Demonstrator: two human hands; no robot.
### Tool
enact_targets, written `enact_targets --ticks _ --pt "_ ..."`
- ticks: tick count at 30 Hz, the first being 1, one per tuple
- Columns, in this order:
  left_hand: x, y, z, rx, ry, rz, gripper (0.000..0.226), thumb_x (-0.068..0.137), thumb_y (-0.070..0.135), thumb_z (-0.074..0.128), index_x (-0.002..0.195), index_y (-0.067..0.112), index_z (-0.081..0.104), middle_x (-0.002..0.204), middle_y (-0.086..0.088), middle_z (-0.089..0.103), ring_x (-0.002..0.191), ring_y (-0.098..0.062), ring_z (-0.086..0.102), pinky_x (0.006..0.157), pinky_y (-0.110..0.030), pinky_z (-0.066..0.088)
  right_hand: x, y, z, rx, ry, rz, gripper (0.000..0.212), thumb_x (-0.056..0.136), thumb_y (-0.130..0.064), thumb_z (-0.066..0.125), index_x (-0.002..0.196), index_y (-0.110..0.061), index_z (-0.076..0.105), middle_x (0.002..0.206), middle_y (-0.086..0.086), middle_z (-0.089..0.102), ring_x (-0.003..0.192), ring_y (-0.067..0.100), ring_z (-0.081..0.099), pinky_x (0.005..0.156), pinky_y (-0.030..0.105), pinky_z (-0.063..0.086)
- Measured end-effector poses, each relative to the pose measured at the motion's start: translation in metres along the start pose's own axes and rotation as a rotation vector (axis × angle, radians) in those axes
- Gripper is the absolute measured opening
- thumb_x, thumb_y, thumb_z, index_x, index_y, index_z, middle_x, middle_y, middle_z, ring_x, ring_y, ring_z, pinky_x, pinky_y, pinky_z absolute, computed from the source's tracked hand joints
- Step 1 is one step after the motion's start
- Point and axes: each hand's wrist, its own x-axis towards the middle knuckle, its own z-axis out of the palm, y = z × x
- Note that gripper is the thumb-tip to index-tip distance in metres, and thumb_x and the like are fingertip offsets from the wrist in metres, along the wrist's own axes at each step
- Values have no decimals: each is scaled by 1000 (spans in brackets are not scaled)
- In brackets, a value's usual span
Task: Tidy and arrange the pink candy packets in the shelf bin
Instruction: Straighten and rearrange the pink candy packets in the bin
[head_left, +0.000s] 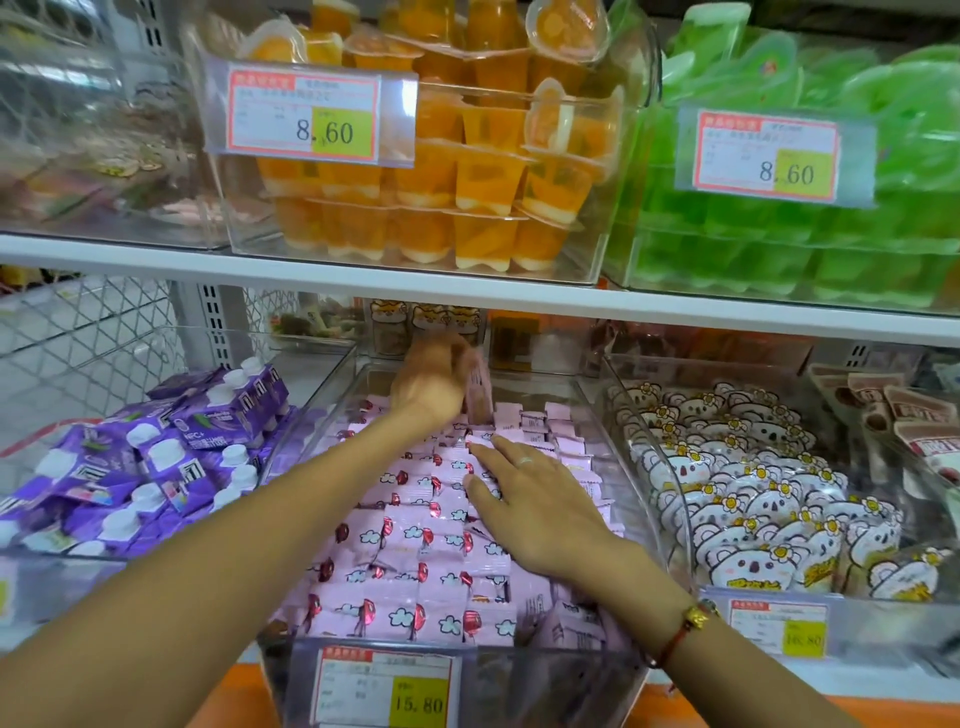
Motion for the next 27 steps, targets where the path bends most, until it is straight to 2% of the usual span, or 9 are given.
enact_targets --ticks 6,8,10,14,16,18,20,22,27 --pt "-25 13 -38 -550 183 -254 24 101 30 41 107 12 56 101 -7 65 82 -18 62 62 -23 52 -3 -3 -3 56 45 -2 51 100 -45 26 148 -28 24 154 1 26 138 19 27 116 38 21" --pt "-39 14 -51 -808 143 -385 19 100 23 43 106 12 58 104 -7 66 90 -19 63 68 -24 54 -7 -6 -6 257 197 2 43 100 -37 34 141 -25 32 127 4 51 106 20 53 92 39 46" --pt "-52 14 -62 -946 87 -485 21 100 17 43 111 5 57 106 -12 65 89 -17 63 63 -20 57 -10 -9 -14 467 460 58 39 97 -28 42 135 -25 33 123 4 54 94 19 56 74 34 48" --pt "-74 13 -76 -1127 19 -594 20 99 16 48 95 4 63 90 -12 70 77 -14 69 58 -21 58 -21 -17 -34 533 622 -209 69 83 -26 64 141 -27 25 139 -7 32 116 -8 37 92 7 31" --pt "-82 17 -77 -1201 -76 -636 16 97 13 50 93 5 63 76 -8 71 59 -11 69 53 -23 57 -24 -20 -40 367 560 -379 70 78 -20 70 138 -27 35 140 -7 35 125 0 36 100 10 30" --pt "-87 22 -77 -1197 -188 -641 16 97 14 50 94 6 63 66 -4 70 53 -10 68 49 -23 56 -28 -20 -43 329 601 -411 56 76 -5 71 125 -25 53 126 -7 55 112 8 53 90 23 46" --pt "-90 25 -76 -1046 -248 -582 20 99 24 48 104 8 59 82 -5 71 59 -10 69 50 -23 55 -31 -17 -48 507 626 -370 44 75 2 72 109 -24 64 102 -12 68 88 6 64 72 24 53" --pt "-93 26 -75 -845 -225 -448 26 100 34 43 109 13 56 97 -4 68 64 -5 69 50 -20 53 -33 -14 -52 678 542 -296 33 77 -5 74 100 -27 66 90 -14 71 76 1 66 65 14 50" --pt "-99 26 -72 -413 -243 -126 32 97 53 29 92 34 54 87 14 55 77 -3 54 63 -16 36 -30 -12 -54 1168 270 23 12 80 -19 74 89 -13 69 80 6 74 56 11 65 46 17 47"
